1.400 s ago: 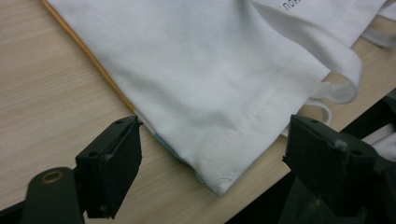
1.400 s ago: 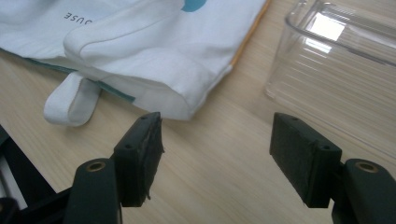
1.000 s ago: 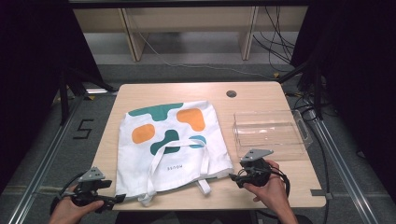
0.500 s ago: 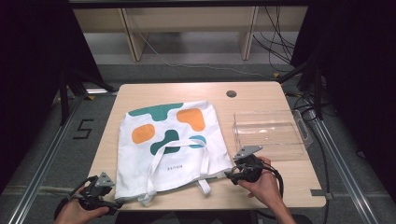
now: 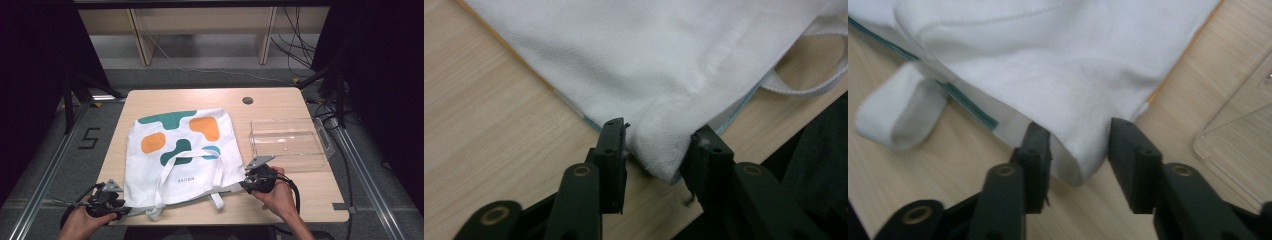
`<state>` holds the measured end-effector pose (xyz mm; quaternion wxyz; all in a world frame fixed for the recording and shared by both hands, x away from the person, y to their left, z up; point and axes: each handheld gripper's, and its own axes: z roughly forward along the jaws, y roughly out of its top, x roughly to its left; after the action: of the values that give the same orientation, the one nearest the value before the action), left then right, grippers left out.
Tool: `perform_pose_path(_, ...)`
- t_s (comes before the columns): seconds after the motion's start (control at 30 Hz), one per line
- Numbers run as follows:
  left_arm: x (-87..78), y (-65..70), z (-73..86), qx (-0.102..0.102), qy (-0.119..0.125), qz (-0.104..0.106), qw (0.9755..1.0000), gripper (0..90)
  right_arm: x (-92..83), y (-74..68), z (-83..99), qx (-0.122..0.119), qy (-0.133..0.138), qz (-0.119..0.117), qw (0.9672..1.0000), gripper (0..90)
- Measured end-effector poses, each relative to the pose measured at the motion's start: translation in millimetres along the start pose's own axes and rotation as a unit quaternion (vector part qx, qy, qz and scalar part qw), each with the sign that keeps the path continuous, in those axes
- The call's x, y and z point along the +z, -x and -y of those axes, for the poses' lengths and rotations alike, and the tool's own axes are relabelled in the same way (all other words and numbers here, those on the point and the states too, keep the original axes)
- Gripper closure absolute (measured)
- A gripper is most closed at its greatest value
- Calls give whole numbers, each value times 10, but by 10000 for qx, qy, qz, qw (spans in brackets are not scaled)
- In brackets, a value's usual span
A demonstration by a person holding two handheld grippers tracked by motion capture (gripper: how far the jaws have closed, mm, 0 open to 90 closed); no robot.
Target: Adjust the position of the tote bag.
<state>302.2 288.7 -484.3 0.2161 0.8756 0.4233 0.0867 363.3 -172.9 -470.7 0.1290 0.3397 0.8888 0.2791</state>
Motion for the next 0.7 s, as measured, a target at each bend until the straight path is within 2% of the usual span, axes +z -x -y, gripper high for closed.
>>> perform_pose_path(0.03, 5, -4, -8, -15, 67, -90, 9999, 686, 2, -11, 0, -93, -24, 98, 9999, 730)
perform_pose_path(0.07, -10, -27, -24, 103, 39, -95, 9999, 721, -13, -35, -4, -94, -29, 123, 9999, 769)
perform_pose_path(0.13, -7, -67, -47, 182, 89, -122, 9997, 778, -45, -49, -11, -290, -98, 172, 9994, 794)
perform_pose_path(0.17, -4, -92, -62, 206, 66, -115, 9997, 794, -32, -80, -5, -289, -2, 260, 9992, 800)
perform_pose_path(0.2, 2, -113, -74, 206, 104, -172, 9996, 810, -43, -101, -6, -377, -32, 291, 9989, 804)
perform_pose_path(0.23, 9, -159, -97, 299, 112, -288, 9991, 837, -77, -166, 2, -424, -85, 264, 9987, 806)
perform_pose_path(0.27, 9, -159, -97, 299, 112, -288, 9991, 841, -77, -166, 2, -424, -85, 264, 9987, 806)
perform_pose_path(0.3, 18, -181, -109, 307, 144, -310, 9989, 845, -119, -243, 22, -402, -91, 220, 9989, 807)
perform_pose_path(0.33, 20, -211, -128, 357, 103, -370, 9986, 845, -119, -243, 22, -402, -91, 220, 9989, 807)
perform_pose_path(0.37, 31, -223, -137, 342, 161, -413, 9984, 846, -159, -322, 51, -346, -90, 173, 9992, 807)
perform_pose_path(0.43, 49, -253, -170, 369, 197, -516, 9978, 845, -180, -349, 65, -382, -98, 184, 9991, 807)
perform_pose_path(0.47, 58, -273, -186, 397, 211, -535, 9976, 842, -203, -428, 102, -321, -119, 152, 9993, 807)
perform_pose_path(0.5, 63, -283, -205, 391, 247, -548, 9974, 840, -223, -449, 116, -362, -164, 121, 9991, 807)
perform_pose_path(0.53, 62, -281, -207, 383, 257, -572, 9973, 835, -217, -475, 138, -335, -75, 138, 9993, 806)
perform_pose_path(0.57, 67, -283, -205, 348, 305, -626, 9970, 827, -238, -486, 144, -312, -145, 136, 9993, 806)
perform_pose_path(0.6, 61, -291, -202, 301, 271, -531, 9978, 813, -254, -493, 151, -271, -191, 128, 9994, 804)
perform_pose_path(0.63, 61, -291, -202, 301, 271, -531, 9978, 785, -254, -493, 151, -271, -191, 128, 9994, 804)
perform_pose_path(0.67, 71, -288, -195, 141, 362, -584, 9975, 741, -229, -483, 161, -188, -110, 139, 9997, 789)
perform_pose_path(0.7, 68, -306, -190, 138, 294, -555, 9979, 741, -229, -483, 161, -188, -110, 139, 9997, 789)
